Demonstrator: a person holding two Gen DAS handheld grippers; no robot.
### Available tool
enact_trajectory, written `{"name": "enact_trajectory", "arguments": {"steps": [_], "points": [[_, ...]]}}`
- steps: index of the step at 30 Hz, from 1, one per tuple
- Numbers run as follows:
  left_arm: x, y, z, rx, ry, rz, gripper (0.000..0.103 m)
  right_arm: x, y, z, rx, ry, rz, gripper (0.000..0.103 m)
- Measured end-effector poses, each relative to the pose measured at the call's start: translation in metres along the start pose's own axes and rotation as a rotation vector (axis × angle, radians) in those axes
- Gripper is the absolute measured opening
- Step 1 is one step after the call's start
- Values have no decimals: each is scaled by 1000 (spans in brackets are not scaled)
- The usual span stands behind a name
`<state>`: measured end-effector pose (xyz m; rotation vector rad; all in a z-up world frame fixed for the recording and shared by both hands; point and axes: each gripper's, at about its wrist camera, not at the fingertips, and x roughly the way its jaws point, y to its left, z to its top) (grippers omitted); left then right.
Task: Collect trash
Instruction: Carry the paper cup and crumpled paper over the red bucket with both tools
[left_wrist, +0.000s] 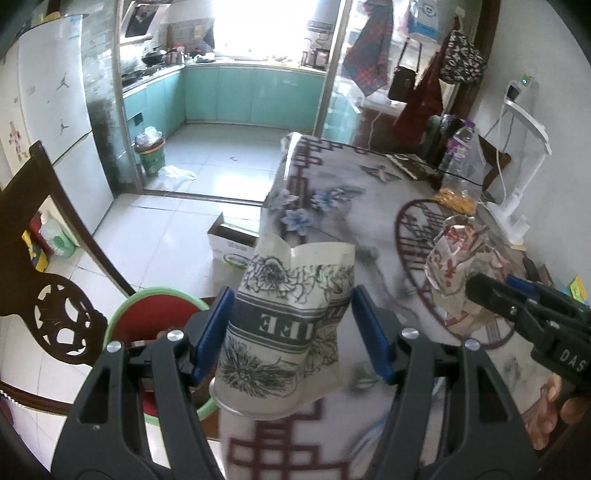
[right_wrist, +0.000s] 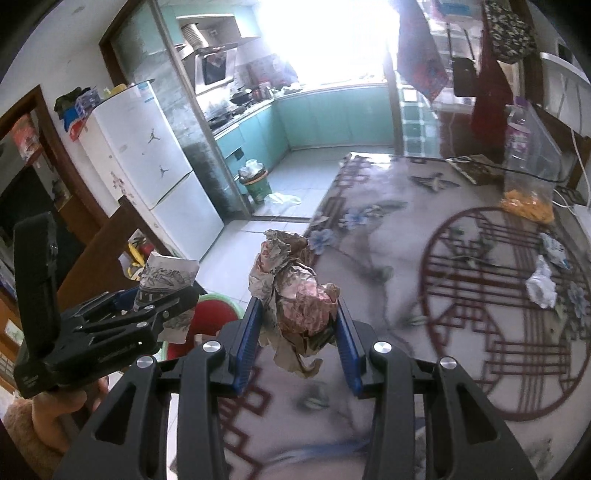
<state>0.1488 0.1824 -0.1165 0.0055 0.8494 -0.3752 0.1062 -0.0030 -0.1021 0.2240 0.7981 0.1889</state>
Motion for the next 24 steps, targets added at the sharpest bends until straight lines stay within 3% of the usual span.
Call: {"name": "enact_trajectory", "arguments": {"steps": [24], "points": [[2,144,-21,-206,46,158,63,97,115,7,-187,145,134,38]]}}
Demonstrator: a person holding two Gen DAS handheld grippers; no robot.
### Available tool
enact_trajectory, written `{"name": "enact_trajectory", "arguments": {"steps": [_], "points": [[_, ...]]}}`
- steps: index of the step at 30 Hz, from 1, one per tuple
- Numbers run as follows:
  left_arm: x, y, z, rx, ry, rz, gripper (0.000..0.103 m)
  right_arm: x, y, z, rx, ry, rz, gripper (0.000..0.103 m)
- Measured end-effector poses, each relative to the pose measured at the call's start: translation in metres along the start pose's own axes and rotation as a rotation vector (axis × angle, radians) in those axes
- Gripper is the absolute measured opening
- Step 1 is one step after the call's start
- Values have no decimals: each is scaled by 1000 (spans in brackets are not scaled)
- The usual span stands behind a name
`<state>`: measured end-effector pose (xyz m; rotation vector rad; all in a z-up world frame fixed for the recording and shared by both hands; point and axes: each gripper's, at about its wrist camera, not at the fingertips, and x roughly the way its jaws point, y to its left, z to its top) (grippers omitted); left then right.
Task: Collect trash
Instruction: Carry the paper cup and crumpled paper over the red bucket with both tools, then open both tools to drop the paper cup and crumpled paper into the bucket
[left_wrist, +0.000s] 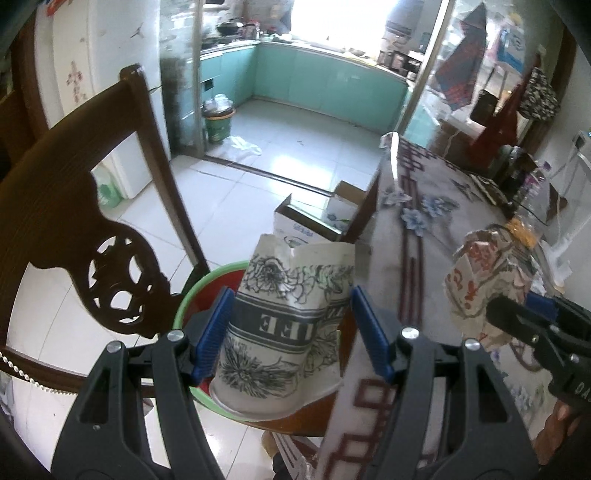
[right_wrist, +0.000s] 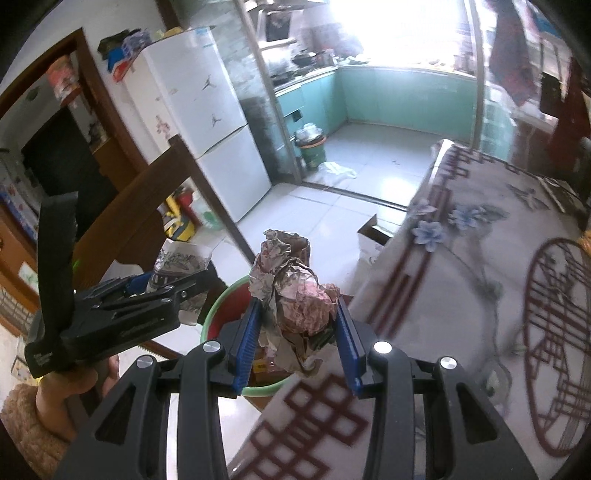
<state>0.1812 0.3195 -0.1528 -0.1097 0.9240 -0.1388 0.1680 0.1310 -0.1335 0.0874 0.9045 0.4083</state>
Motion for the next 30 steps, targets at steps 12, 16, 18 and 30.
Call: {"name": "enact_trajectory", "arguments": {"steps": [12,16,18,30], "points": [[22,33,5,-45,38,49,63,48,19,6,-39,90,33,39],[28,39,9,-49,46,53,63,57,22,8,-44,108,41,39],[31,39,10,-51,50,55,63,62,24,9,-50,117,43,39],[45,47,11,-67,74,67,63,80,31,14,-74,149,62,39]]}}
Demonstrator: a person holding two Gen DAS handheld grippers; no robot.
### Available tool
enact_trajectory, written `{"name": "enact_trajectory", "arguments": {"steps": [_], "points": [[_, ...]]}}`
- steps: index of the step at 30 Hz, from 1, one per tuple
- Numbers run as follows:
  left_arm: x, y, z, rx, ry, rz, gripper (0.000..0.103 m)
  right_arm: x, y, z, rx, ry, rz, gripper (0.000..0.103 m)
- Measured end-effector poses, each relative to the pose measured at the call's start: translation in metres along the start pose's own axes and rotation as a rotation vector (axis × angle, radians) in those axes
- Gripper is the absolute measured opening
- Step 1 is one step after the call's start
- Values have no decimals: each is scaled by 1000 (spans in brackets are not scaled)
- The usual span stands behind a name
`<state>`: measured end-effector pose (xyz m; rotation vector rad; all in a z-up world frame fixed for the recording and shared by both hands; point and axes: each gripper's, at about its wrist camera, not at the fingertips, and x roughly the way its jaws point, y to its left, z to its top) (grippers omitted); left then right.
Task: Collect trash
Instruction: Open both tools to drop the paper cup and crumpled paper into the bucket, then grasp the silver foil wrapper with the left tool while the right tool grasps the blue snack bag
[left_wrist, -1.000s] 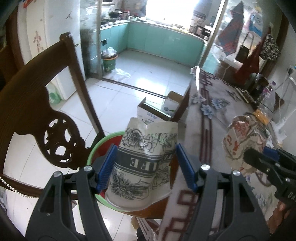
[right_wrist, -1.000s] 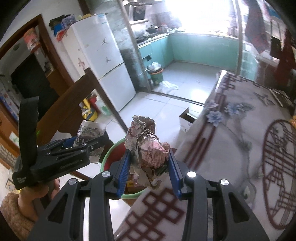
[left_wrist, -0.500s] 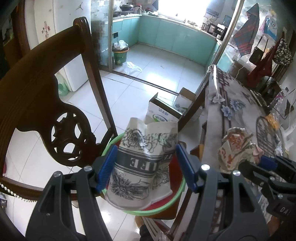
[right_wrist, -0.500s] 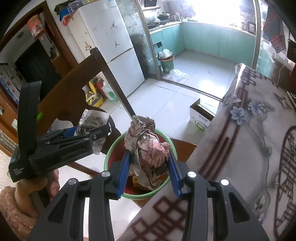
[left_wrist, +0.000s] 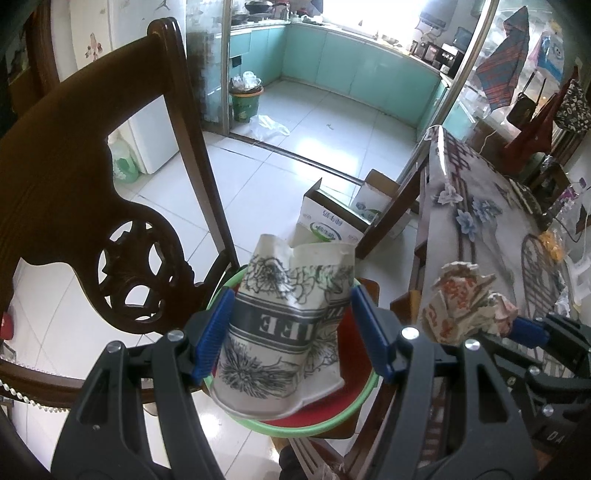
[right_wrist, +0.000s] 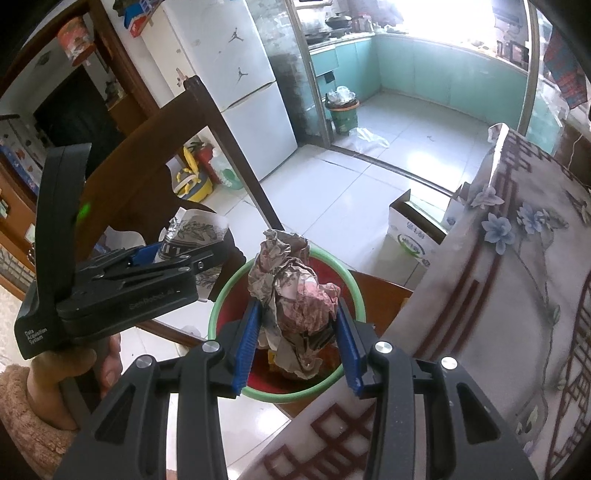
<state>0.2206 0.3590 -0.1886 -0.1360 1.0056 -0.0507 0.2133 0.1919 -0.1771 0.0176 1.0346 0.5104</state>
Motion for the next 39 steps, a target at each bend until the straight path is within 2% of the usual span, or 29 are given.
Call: {"name": "enact_trajectory", "arguments": {"steps": [7,9,10,11,23,28,34,39], "points": [[1,3,2,-9,1,11,63,2,5,3,-13,-1,11,39],[0,4,2,-15,-1,21,64,2,6,2,-19,-6,11,47],[0,5,2,-22,-2,29,67,2,6,2,-22,-11,4,58],[-1,7,2,-29,-4,26,70,2,6,1,-20,-18,-1,65],[-26,-2,-1,-33,-51,19,71,-35,-19,-12,46,-77,-17,64],[-33,-32,-4,15,-60,-16,71,-62,-48,-28,113,-113,-52,64],[-40,-95,-17,106,-56,-88,71,-107,-98,-61,201,-148,-123,64],[-44,-167,-35,179,-49,-148,71,-156,-156,-100,269,-186,-197,64]]}}
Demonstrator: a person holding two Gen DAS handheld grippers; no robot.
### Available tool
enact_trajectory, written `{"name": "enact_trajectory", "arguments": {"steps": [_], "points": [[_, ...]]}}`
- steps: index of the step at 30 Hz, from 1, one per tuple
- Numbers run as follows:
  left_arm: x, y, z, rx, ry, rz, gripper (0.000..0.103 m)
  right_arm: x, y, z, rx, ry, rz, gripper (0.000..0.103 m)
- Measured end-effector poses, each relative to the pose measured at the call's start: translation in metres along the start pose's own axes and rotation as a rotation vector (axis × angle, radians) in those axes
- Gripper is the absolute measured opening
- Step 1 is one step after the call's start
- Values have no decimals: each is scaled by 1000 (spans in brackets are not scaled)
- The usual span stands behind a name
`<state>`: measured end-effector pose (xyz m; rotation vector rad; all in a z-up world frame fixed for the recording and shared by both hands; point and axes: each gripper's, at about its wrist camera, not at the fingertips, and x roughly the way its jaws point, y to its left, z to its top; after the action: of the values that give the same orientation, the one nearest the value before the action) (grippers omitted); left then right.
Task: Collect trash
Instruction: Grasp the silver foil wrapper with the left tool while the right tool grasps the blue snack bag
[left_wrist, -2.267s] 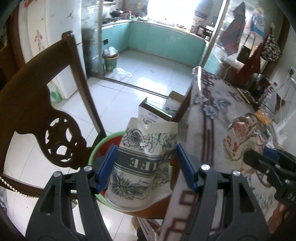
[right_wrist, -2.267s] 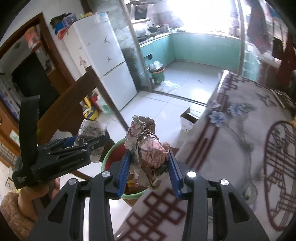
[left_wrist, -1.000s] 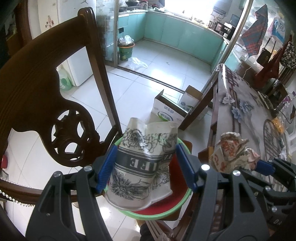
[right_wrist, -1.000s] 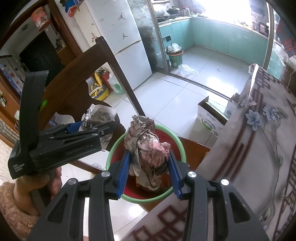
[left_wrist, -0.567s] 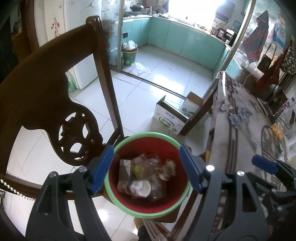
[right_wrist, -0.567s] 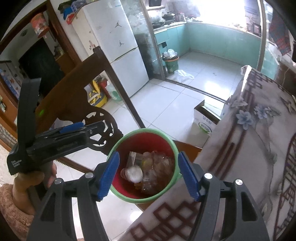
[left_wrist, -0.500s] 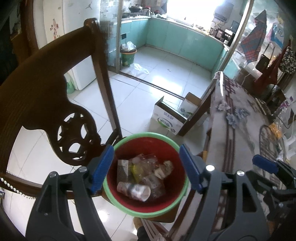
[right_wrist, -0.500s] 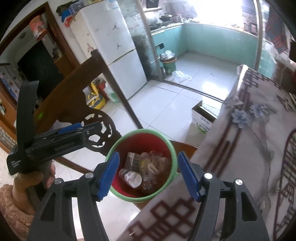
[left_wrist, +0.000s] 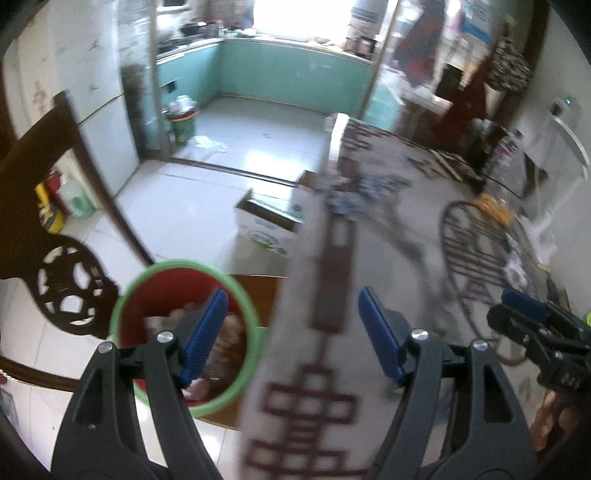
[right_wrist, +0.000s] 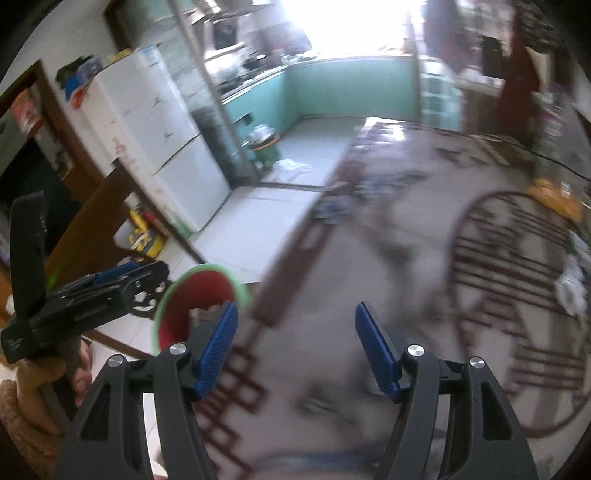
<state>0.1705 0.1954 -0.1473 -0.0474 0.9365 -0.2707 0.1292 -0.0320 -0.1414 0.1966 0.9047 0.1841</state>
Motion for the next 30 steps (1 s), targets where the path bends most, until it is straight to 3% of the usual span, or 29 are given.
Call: {"name": "enact_trajectory", "arguments": {"steps": [9,13,15,17,23,30], "points": [[11,-152,-24,112,31,-101,71,-75,-188,-28,169,-46,-181,66],[15,-210,-41,164,53,-124,71,-91,-271,-20,258,-80,-241,66],[19,-229,-44,180,61,-125,71,-93,-300,-9,271,-106,-279,71],[21,-244,-44,189,68,-123,71,-88,-331,5,290,-124,-302,80],[34,-284,-37,222,71,-103,73,-28,-407,35,360,-44,-318,83],[69,-319,-31,256,138,-92,73,26,-443,54,378,7,-295,83]]}}
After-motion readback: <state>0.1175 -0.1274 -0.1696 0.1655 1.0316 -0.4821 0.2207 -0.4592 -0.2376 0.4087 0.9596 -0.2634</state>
